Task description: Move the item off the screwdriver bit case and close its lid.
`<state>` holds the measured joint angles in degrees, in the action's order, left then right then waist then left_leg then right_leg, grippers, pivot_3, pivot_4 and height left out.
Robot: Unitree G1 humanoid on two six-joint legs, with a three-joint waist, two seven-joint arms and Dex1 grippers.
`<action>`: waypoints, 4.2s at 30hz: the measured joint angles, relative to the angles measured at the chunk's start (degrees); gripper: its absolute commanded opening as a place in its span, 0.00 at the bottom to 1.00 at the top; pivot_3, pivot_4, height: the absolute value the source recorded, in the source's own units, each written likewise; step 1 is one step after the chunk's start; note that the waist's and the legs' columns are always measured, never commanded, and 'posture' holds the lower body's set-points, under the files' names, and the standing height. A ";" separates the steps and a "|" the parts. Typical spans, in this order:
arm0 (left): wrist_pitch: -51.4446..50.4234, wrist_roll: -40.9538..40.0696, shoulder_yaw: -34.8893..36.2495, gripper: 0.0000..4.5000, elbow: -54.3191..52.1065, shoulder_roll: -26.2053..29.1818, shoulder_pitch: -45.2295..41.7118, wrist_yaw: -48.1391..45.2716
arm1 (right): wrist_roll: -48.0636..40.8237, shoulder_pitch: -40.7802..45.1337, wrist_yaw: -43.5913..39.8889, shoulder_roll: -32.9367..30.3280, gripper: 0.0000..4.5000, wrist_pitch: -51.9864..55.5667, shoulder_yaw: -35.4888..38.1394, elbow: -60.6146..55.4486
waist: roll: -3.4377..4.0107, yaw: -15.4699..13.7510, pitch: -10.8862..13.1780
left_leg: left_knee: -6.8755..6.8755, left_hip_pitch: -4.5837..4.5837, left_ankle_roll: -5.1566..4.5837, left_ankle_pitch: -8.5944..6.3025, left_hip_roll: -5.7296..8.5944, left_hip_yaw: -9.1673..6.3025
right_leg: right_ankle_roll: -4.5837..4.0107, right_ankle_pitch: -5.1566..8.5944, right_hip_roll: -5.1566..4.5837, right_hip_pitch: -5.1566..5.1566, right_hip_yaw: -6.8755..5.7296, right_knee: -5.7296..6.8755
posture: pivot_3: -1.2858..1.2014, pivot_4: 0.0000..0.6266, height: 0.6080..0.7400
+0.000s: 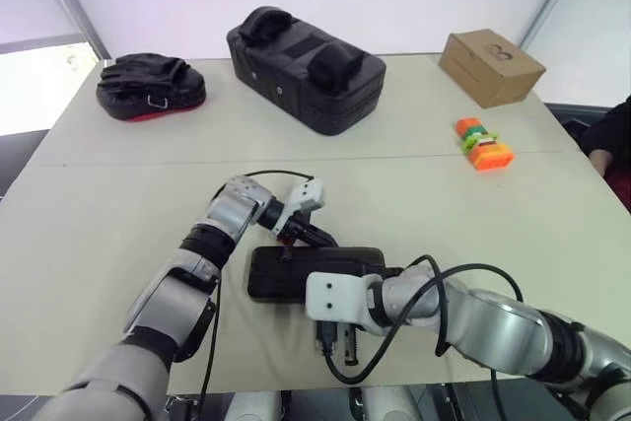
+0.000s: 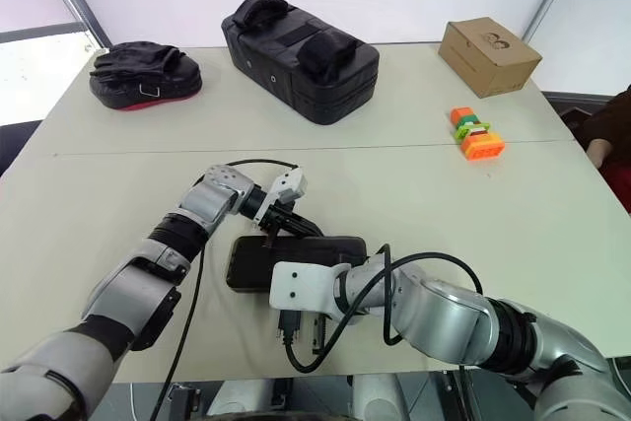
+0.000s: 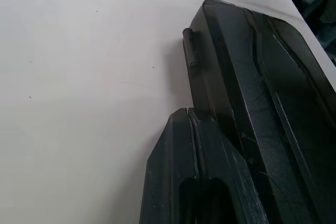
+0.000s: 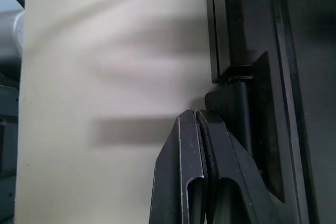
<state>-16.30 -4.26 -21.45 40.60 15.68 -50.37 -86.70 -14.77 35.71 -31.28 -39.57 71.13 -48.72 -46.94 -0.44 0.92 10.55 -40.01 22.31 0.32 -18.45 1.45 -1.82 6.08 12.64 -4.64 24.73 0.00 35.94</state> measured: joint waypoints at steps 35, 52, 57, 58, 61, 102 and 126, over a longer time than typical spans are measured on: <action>-4.19 0.45 0.93 0.00 -3.79 1.06 0.97 0.04 | 0.55 -3.78 16.13 9.97 0.01 15.16 -1.35 -2.62 | 0.05 -0.01 -0.37 | 0.05 -0.84 -0.01 0.00 -0.20 -0.01 | -0.06 0.04 0.07 -0.71 0.01 0.12 | 0.52 0.24 1.00; 3.29 5.07 0.87 0.00 -0.16 3.57 1.13 0.97 | 0.54 4.31 16.79 1.59 0.01 9.93 -8.98 -2.59 | 0.01 -0.25 -0.42 | 0.05 -0.81 -0.01 0.00 -0.19 -0.03 | -0.21 0.14 -0.01 -0.71 0.00 0.05 | 0.52 0.24 1.00; 7.99 5.47 0.92 0.00 4.35 2.17 0.35 1.89 | 0.54 5.24 16.79 0.49 0.01 9.67 -10.06 -2.30 | -0.02 -0.42 -0.78 | 0.04 -0.93 -0.01 0.00 -0.19 -0.12 | -0.21 0.17 -0.03 -1.01 -0.08 -0.25 | 0.52 0.24 1.00; 8.65 5.48 0.99 0.00 5.03 1.91 0.28 2.17 | 0.54 5.23 16.79 0.46 0.01 9.68 -10.09 -2.14 | -0.02 -0.42 -0.90 | 0.04 -0.95 -0.01 0.00 -0.21 -0.18 | -0.22 0.17 -0.03 -1.13 -0.14 -0.41 | 0.52 0.24 1.00; 9.63 5.49 1.95 0.00 6.86 0.75 0.13 3.08 | 0.54 5.19 16.79 0.43 0.01 9.72 -10.09 -1.55 | -0.04 -0.46 -1.22 | 0.04 -1.03 -0.01 0.00 -0.21 -0.22 | -0.20 0.16 -0.06 -1.27 -0.18 -0.64 | 0.52 0.24 1.00; 15.52 8.03 2.61 0.00 8.79 -2.78 -1.32 5.48 | -12.63 -6.62 9.00 6.42 0.01 15.98 20.76 -2.94 | 0.14 -1.16 -1.61 | 1.00 -0.92 -0.20 -0.12 -0.02 -0.32 | -0.04 0.43 -0.22 -0.99 -0.24 -0.87 | 0.52 0.24 1.00; 15.26 8.02 2.61 0.00 8.14 -3.10 -1.16 5.42 | -21.18 -9.40 1.77 4.20 0.01 14.18 25.80 -2.66 | 0.13 -1.47 -1.60 | 1.02 -0.87 -0.30 -0.17 0.01 -0.29 | 0.01 0.47 -0.28 -0.95 -0.24 -0.95 | 0.52 0.24 1.00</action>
<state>-1.05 3.76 -18.83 48.74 12.58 -51.53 -81.28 -35.96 26.32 -29.51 -35.37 85.31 -22.92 -49.60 -0.32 -0.55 8.95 -38.99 21.44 0.02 -18.62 1.45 -2.12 6.10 13.11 -4.92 23.78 -0.25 34.99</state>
